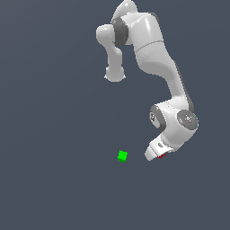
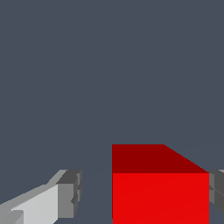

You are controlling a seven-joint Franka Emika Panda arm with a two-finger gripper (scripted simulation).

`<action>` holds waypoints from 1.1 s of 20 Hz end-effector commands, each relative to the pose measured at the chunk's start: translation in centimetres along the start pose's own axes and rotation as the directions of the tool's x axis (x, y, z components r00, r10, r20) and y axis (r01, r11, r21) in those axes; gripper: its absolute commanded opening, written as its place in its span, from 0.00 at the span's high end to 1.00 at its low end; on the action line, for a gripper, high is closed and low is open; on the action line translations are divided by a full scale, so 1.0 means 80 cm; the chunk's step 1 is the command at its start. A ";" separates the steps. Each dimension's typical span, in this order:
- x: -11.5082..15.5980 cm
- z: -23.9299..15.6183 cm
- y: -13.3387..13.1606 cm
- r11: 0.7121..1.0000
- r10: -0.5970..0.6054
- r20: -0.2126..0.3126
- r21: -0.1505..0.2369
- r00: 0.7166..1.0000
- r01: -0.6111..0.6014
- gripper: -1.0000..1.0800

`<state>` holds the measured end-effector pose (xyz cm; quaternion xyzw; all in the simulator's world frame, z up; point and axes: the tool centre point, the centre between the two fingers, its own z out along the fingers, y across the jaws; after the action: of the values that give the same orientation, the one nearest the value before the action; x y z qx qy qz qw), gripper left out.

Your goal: Stack the red cube on top of the green cube.

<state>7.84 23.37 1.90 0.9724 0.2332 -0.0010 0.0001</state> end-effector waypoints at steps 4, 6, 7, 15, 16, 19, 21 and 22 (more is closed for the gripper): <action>0.002 -0.001 0.000 1.000 0.000 -0.002 0.000 1.000 0.000 1.00; 0.002 -0.001 0.000 1.000 0.000 -0.002 0.000 1.000 0.000 1.00; 0.002 -0.001 0.000 1.000 0.000 -0.002 0.000 1.000 0.000 1.00; 0.001 -0.004 0.000 1.000 0.000 -0.001 0.000 1.000 0.000 1.00; 0.001 -0.006 0.000 1.000 0.000 -0.001 0.000 1.000 0.000 1.00; 0.000 -0.019 0.000 1.000 0.000 -0.001 0.000 1.000 0.000 1.00; 0.000 -0.033 0.000 1.000 0.000 -0.001 0.000 1.000 0.000 1.00; 0.000 -0.041 0.000 1.000 0.000 -0.001 0.000 1.000 0.000 1.00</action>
<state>7.79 23.33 4.18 0.9724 0.2331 -0.0016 0.0001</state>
